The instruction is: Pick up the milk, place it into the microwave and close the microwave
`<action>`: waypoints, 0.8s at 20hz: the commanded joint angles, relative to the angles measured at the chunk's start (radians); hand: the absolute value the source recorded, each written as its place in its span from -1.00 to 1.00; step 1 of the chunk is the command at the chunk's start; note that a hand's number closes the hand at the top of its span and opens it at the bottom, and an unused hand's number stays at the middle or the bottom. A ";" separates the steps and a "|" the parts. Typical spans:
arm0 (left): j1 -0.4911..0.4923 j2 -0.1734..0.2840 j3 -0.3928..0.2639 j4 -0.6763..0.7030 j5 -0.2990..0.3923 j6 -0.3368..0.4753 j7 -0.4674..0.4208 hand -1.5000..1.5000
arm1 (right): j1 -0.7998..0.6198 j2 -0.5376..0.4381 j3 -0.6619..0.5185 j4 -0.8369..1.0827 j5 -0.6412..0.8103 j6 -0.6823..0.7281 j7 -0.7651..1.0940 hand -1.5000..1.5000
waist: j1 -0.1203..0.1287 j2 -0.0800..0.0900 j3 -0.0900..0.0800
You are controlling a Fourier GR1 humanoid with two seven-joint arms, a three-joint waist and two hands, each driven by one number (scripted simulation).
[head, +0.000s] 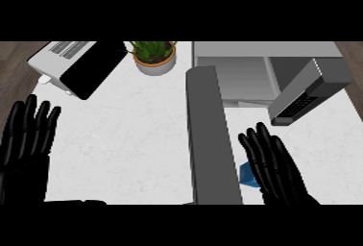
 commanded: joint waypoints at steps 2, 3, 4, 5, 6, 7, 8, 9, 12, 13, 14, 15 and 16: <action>0.056 -0.018 -0.048 -0.038 -0.002 0.022 -0.001 -1.00 | -0.012 0.004 0.180 0.000 0.106 -0.139 0.052 -1.00 | -0.004 0.002 -0.001; 0.064 0.029 0.050 -0.086 0.085 -0.026 0.045 -1.00 | 0.037 0.004 0.207 -0.018 0.146 -0.131 0.040 -1.00 | -0.004 0.002 -0.001; 0.160 0.026 0.050 -0.091 0.114 -0.070 -0.034 -1.00 | 0.012 0.004 0.244 -0.064 0.207 -0.189 0.092 -1.00 | -0.001 0.000 -0.002; 0.130 -0.005 0.007 -0.063 0.060 -0.043 -0.047 -1.00 | 0.081 0.004 0.248 -0.044 0.228 -0.169 0.016 -1.00 | -0.006 0.001 -0.001; 0.143 -0.014 0.003 -0.044 0.046 -0.034 -0.049 -1.00 | 0.092 -0.001 0.235 -0.058 0.233 -0.182 0.027 -1.00 | -0.007 0.001 -0.001; 0.231 -0.018 -0.019 -0.060 0.056 -0.067 -0.133 -1.00 | 0.022 0.004 0.167 -0.012 0.224 -0.214 0.059 -1.00 | 0.001 0.002 -0.001; 0.148 -0.017 -0.015 -0.084 0.051 -0.036 -0.038 -1.00 | 0.086 0.004 0.226 0.056 0.229 -0.236 -0.065 -1.00 | -0.005 0.002 -0.001; 0.201 0.030 0.058 -0.101 0.116 -0.090 -0.061 -1.00 | 0.130 -0.076 0.154 -0.084 0.195 -0.179 0.015 -1.00 | -0.004 0.001 -0.001; 0.212 -0.018 -0.025 -0.033 0.047 -0.050 -0.139 -1.00 | 0.090 -0.043 0.136 -0.050 0.253 -0.205 0.063 -1.00 | -0.006 0.002 -0.001; 0.210 0.022 0.078 0.010 0.133 -0.130 -0.169 -1.00 | 0.117 -0.032 0.163 0.038 0.220 -0.230 -0.041 -1.00 | -0.004 0.003 -0.001; 0.182 0.001 0.036 -0.078 0.097 -0.073 -0.078 -1.00 | 0.052 -0.028 0.039 0.050 0.165 -0.201 -0.009 -1.00 | -0.002 0.004 0.000; 0.199 0.019 0.053 -0.068 0.113 -0.102 -0.090 -1.00 | 0.066 -0.023 0.044 0.098 0.159 -0.219 -0.067 -1.00 | -0.002 0.004 0.000; 0.307 -0.011 0.025 -0.064 0.100 -0.145 -0.203 -1.00 | 0.035 -0.014 0.045 0.077 0.167 -0.203 0.003 -1.00 | 0.002 0.003 -0.001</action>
